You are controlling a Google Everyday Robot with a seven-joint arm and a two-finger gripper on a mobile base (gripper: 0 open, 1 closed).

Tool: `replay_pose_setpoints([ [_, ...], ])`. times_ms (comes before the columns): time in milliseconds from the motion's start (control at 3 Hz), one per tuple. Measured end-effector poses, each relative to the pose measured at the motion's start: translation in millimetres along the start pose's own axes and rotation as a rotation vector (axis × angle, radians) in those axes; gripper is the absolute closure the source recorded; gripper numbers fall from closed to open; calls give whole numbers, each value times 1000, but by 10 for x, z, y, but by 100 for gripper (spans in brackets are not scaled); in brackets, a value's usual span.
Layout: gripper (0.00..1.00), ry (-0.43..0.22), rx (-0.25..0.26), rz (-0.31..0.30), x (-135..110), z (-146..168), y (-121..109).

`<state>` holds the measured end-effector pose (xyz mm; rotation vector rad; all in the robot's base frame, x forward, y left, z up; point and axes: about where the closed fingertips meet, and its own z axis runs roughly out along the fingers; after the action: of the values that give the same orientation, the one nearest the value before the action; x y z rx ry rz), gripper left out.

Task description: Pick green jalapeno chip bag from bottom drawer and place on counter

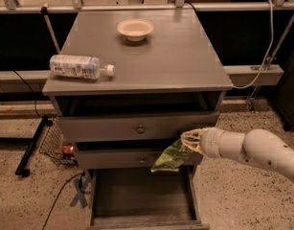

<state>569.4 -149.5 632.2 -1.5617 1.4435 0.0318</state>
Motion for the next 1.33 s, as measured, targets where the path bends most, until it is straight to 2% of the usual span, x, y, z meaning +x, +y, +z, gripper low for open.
replay_pose_setpoints([
  [333, 100, 31, 85, -96, -82, -250, -447],
  [667, 100, 53, 147, -191, -226, -439, -749],
  [1000, 100, 68, 200, -300, -450, -604, -978],
  [1333, 100, 74, 249, -445, -827, -770, -1108],
])
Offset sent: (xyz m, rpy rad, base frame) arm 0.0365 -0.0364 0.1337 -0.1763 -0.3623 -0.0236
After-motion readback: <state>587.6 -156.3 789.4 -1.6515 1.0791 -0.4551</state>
